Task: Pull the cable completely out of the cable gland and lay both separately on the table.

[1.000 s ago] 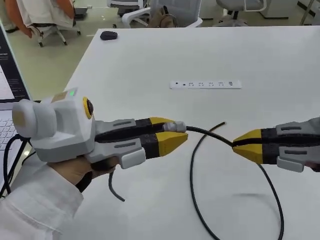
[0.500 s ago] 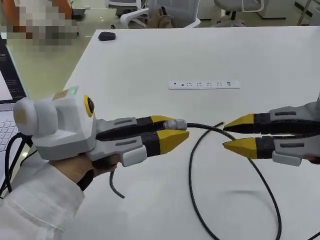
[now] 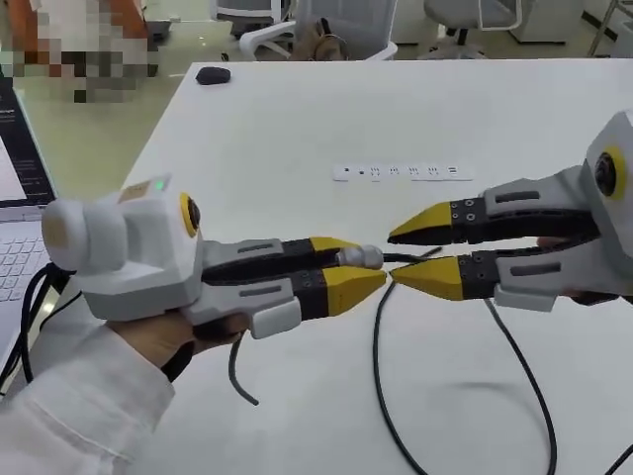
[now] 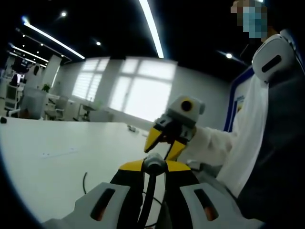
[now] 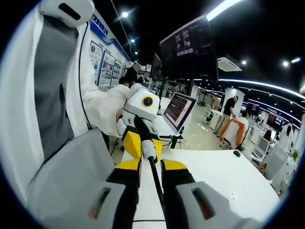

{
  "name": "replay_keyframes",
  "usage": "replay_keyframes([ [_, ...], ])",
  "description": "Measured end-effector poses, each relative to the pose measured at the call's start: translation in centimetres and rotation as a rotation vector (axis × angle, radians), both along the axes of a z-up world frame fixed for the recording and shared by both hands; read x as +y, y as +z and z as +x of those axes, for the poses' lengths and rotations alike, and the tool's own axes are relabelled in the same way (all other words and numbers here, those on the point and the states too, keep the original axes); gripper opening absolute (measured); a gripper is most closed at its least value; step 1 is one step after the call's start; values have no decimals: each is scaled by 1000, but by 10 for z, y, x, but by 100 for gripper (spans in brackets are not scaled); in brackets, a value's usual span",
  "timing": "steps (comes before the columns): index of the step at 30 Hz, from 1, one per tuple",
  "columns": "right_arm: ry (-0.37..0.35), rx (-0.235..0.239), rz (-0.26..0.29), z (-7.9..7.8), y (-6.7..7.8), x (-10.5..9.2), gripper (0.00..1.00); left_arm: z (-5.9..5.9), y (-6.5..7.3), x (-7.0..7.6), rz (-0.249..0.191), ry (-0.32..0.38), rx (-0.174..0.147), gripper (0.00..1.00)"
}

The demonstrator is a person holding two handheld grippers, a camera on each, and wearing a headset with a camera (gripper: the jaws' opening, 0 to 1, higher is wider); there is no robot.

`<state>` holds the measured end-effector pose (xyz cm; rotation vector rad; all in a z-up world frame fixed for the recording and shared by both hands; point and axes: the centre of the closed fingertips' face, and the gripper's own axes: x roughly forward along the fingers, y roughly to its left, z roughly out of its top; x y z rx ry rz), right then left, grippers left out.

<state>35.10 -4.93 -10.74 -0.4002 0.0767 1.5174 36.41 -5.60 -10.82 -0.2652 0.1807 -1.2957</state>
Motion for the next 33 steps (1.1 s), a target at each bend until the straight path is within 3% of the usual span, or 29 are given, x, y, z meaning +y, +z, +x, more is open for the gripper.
replay_keyframes([
  [7,7,-10,-18,-1,-3,0,4,-4,-2,0,7,-15,-2,17],
  [23,-5,-27,-21,1,-4,-2,3,-1,-2,0,-10,-3,12,17],
  [33,-38,-15,-27,8,-8,-15,3,1,-2,6,-9,15,10,17],
])
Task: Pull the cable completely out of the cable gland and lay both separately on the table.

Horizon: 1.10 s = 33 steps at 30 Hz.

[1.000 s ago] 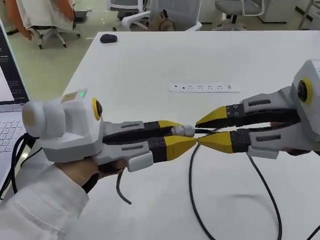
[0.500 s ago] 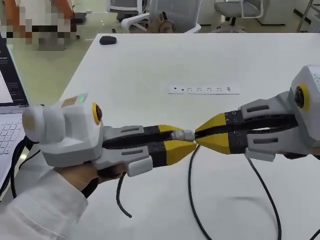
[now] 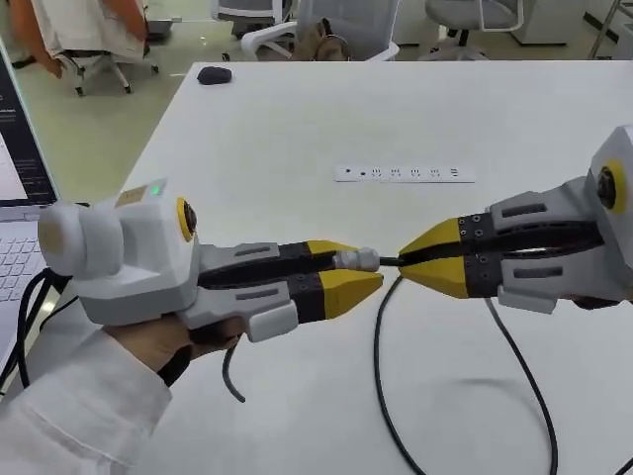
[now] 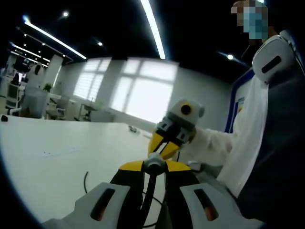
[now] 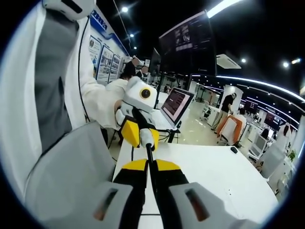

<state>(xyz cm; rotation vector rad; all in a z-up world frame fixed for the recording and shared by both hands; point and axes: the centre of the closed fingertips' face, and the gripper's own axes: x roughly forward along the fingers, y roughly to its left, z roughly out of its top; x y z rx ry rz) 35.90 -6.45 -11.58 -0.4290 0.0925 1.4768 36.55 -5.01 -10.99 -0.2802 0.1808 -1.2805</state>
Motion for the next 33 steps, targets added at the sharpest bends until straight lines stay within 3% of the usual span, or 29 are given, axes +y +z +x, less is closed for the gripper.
replay_keyframes([
  [22,-131,44,9,14,-14,-49,3,3,3,6,1,13,-1,17],
  [33,-154,70,11,14,-22,-54,3,3,3,5,10,9,-5,17],
])
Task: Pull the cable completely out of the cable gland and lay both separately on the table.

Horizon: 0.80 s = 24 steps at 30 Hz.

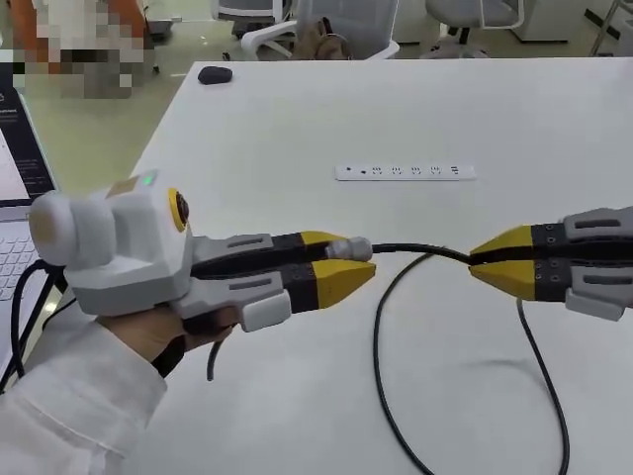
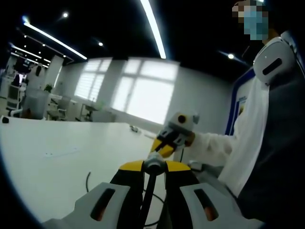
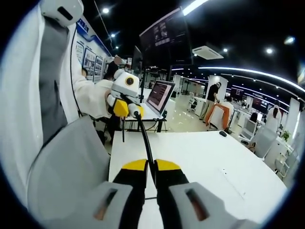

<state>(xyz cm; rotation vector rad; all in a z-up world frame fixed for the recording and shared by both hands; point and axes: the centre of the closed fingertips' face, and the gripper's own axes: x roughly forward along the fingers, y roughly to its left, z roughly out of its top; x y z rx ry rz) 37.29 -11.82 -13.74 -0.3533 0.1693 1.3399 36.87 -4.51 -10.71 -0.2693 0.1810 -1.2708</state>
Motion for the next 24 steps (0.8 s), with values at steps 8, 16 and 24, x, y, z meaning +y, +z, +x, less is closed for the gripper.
replay_keyframes([
  [8,-5,29,-8,-1,-12,3,4,-1,0,-2,10,-8,-3,17],
  [16,-12,21,-5,2,-6,6,10,-1,-2,-4,27,-10,-6,17],
  [24,54,-53,16,-6,19,32,15,-2,-4,-8,41,-23,-4,17],
])
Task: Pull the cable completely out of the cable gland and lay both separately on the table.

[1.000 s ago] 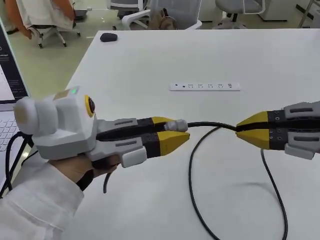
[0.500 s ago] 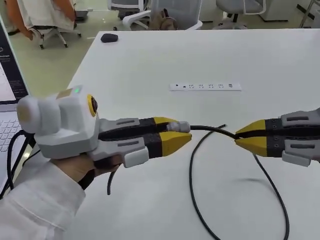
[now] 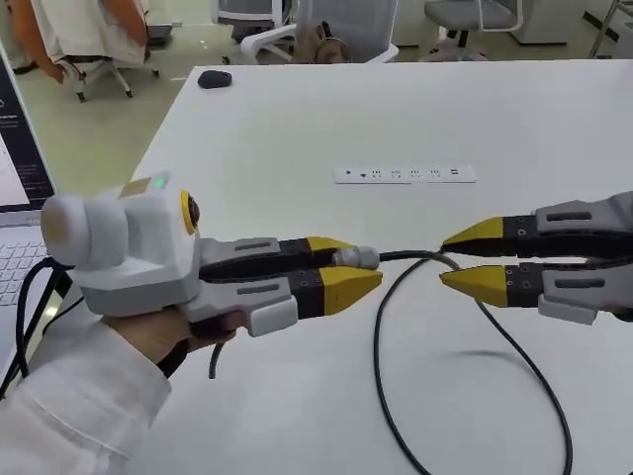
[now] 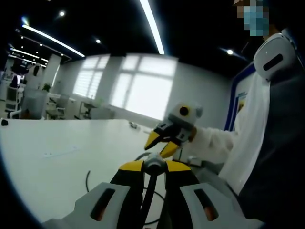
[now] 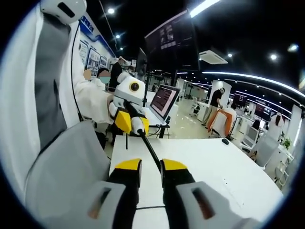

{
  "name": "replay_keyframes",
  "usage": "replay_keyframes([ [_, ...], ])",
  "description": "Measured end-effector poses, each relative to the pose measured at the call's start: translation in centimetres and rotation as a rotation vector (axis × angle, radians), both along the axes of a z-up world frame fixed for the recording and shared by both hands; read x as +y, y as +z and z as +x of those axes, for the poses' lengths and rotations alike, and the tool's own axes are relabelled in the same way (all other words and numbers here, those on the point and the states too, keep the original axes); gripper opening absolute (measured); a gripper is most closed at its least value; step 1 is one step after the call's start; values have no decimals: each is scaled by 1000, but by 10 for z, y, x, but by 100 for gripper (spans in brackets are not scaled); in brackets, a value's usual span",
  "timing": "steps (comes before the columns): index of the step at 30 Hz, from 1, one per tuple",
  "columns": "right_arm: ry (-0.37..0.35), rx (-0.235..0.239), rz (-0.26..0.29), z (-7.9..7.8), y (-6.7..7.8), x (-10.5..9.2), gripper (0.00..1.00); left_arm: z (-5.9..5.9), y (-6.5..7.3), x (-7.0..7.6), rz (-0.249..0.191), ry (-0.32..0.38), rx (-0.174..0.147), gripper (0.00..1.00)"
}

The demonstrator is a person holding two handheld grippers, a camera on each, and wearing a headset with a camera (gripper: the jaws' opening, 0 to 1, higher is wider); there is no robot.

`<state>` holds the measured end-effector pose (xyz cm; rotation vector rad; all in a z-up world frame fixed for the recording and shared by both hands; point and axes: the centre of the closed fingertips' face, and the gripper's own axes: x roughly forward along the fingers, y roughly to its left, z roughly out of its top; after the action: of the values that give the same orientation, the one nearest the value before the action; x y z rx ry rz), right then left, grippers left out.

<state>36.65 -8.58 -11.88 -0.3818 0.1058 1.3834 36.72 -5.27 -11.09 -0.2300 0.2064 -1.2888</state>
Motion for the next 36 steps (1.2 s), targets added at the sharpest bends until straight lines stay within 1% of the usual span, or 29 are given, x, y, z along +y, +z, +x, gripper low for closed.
replay_keyframes([
  [3,42,-27,-3,-4,6,13,18,-1,0,-1,0,-4,0,17],
  [7,81,-39,-16,-6,7,24,18,-3,0,-4,-1,-15,-1,17],
  [9,99,-43,-29,-7,5,28,16,-4,0,-4,-2,-17,-2,17],
  [11,108,-44,-49,-6,1,31,10,-5,1,-4,-2,-17,-3,17],
  [12,104,-47,-54,-5,0,31,7,-5,0,-4,-2,-18,-3,17],
  [13,103,-42,-58,-4,-1,32,7,-5,-1,-3,3,-15,-4,17],
  [15,115,-35,-61,-6,-2,32,6,-6,-1,-2,3,-17,-2,17],
  [19,149,-47,-61,-12,1,36,6,-8,-2,-3,4,-28,2,17],
  [22,158,-52,-72,-13,-1,36,5,-8,-3,-3,2,-30,4,17],
  [24,159,-38,-77,-13,-2,36,5,-8,-3,-4,1,-31,9,17],
  [27,167,-49,-78,-15,-1,35,4,-8,-3,-5,-7,-29,11,17],
  [31,172,-30,-69,-17,0,36,2,-6,1,-5,-32,-27,20,17],
  [36,169,-29,-70,-17,-1,36,2,-6,0,-5,-29,-26,19,17],
])
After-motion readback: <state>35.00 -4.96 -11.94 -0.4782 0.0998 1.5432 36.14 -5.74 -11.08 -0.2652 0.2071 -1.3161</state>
